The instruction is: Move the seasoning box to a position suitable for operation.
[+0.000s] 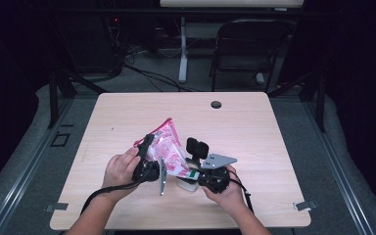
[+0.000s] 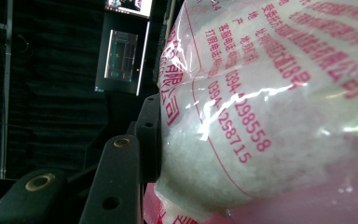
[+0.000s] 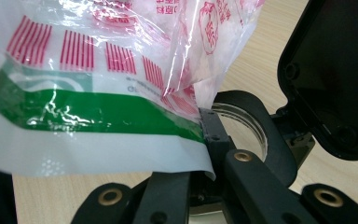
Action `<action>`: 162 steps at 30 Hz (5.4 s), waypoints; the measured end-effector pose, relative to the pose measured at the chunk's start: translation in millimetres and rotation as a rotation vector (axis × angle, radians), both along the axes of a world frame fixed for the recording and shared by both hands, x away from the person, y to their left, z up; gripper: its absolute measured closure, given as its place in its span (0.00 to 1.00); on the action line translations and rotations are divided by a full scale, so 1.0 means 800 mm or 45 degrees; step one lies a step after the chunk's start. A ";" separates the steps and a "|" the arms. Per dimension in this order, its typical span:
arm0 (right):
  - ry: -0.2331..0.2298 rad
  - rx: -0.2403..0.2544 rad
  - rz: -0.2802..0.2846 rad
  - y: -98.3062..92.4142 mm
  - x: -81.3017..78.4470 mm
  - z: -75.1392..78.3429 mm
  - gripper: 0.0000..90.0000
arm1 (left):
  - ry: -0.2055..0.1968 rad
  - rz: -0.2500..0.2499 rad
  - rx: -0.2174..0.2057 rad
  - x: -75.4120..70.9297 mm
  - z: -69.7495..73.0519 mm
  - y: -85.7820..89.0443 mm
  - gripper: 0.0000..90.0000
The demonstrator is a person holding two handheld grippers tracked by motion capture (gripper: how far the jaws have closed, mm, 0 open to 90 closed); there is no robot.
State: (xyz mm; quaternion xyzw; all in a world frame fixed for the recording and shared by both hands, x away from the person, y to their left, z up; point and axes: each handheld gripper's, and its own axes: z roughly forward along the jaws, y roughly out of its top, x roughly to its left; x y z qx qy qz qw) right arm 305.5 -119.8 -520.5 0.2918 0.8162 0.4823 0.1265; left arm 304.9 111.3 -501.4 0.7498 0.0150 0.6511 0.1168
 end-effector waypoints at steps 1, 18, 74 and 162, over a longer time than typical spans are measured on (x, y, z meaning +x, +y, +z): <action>-0.001 -0.002 0.000 0.000 0.000 0.000 1.00 | -0.001 0.000 0.000 0.000 0.000 0.000 0.70; 0.002 -0.007 -0.009 0.000 0.000 -0.002 1.00 | -0.021 -0.015 -0.002 -0.004 0.004 -0.003 0.70; 0.001 -0.012 -0.048 -0.006 -0.003 -0.004 1.00 | -0.044 -0.054 0.019 -0.007 0.009 -0.015 0.70; -0.005 0.012 -0.059 -0.008 -0.005 0.000 0.98 | -0.061 -0.070 0.082 -0.008 0.014 -0.017 0.73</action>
